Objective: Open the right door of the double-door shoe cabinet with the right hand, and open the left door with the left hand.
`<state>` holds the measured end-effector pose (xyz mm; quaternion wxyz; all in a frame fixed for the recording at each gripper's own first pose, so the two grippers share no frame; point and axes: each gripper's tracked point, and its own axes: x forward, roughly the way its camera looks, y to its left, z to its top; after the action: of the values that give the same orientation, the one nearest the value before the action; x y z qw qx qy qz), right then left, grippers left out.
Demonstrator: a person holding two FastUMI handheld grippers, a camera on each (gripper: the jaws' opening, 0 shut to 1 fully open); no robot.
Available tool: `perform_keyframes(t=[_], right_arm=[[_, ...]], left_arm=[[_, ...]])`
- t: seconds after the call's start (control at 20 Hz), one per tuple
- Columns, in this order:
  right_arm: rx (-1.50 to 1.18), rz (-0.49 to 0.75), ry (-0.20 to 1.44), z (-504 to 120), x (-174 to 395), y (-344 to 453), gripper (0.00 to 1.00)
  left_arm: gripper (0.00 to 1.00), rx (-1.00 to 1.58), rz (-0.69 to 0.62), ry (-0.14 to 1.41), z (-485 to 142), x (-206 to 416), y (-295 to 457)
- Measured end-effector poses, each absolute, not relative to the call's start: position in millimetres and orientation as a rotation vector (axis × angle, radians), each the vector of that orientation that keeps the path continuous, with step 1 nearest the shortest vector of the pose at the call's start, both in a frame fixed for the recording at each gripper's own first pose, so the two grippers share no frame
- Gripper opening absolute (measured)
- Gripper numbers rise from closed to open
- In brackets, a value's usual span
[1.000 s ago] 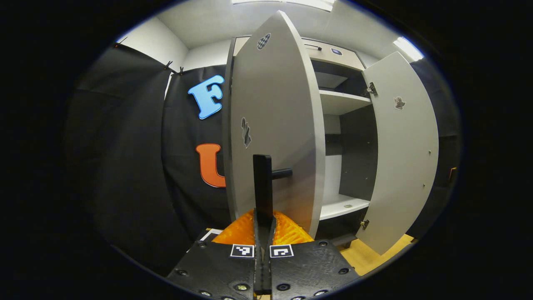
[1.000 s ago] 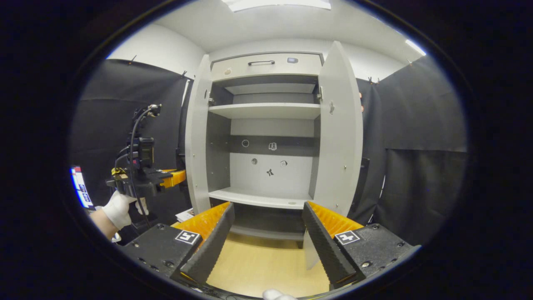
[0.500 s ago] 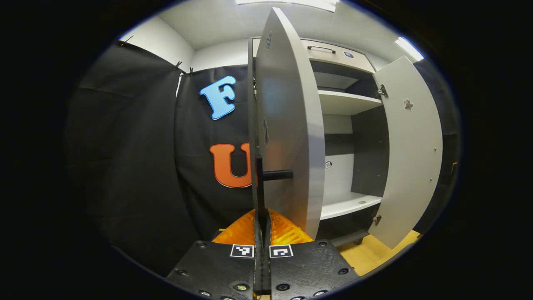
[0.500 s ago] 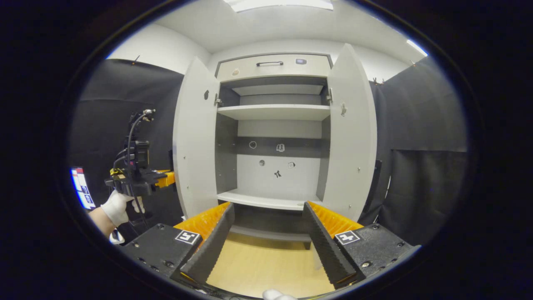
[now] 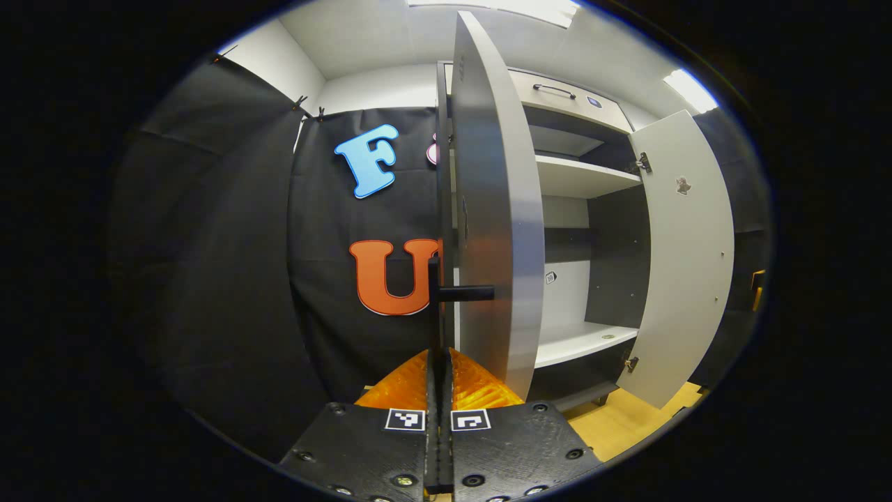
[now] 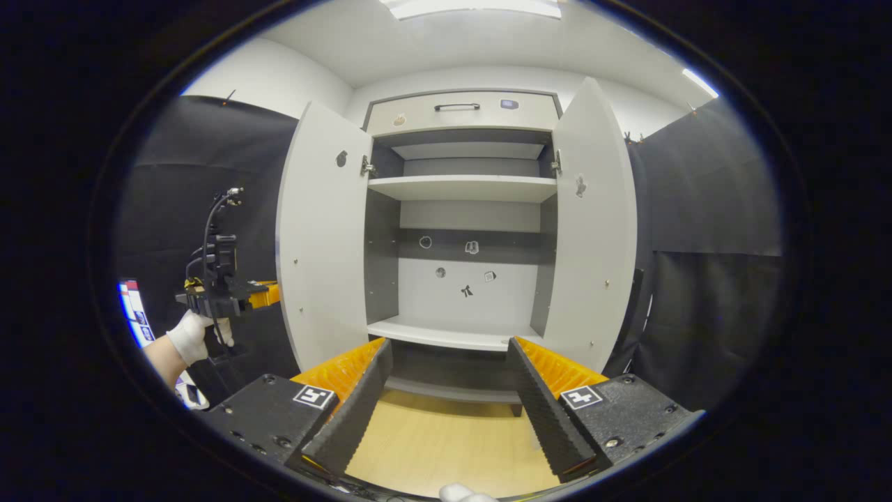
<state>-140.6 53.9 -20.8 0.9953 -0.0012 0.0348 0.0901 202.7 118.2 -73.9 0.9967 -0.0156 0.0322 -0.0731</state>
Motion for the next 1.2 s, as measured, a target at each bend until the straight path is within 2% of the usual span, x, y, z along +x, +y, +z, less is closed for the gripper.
perform_keyframes(t=[0.35,0.5,0.55,0.65,0.85,1.0,1.05,1.2], right_arm=[[0.004,0.152,0.074,-20,-153,48,1.0],[-0.003,0.147,0.066,-16,-159,45,1.0],[-0.005,0.146,0.062,-15,-160,43,1.0],[-0.003,0.141,0.054,-12,-162,40,1.0],[0.014,0.126,0.053,-10,-163,28,1.0],[0.015,0.123,0.051,-7,-160,22,1.0],[0.017,0.123,0.051,-6,-159,19,1.0],[0.017,0.131,0.048,-2,-161,9,1.0]], left_arm=[[0.0,-0.012,-0.122,0.094,-79,191,121],[0.05,0.014,-0.098,0.121,-85,177,124],[0.1,0.009,-0.098,0.136,-89,169,126],[0.33,0.0,-0.058,0.159,-95,155,134],[0.97,0.009,0.026,0.176,-94,123,151],[1.0,0.0,0.047,0.169,-83,98,143],[0.97,-0.003,0.05,0.167,-79,88,139],[0.97,0.003,0.033,0.158,-62,67,114]])
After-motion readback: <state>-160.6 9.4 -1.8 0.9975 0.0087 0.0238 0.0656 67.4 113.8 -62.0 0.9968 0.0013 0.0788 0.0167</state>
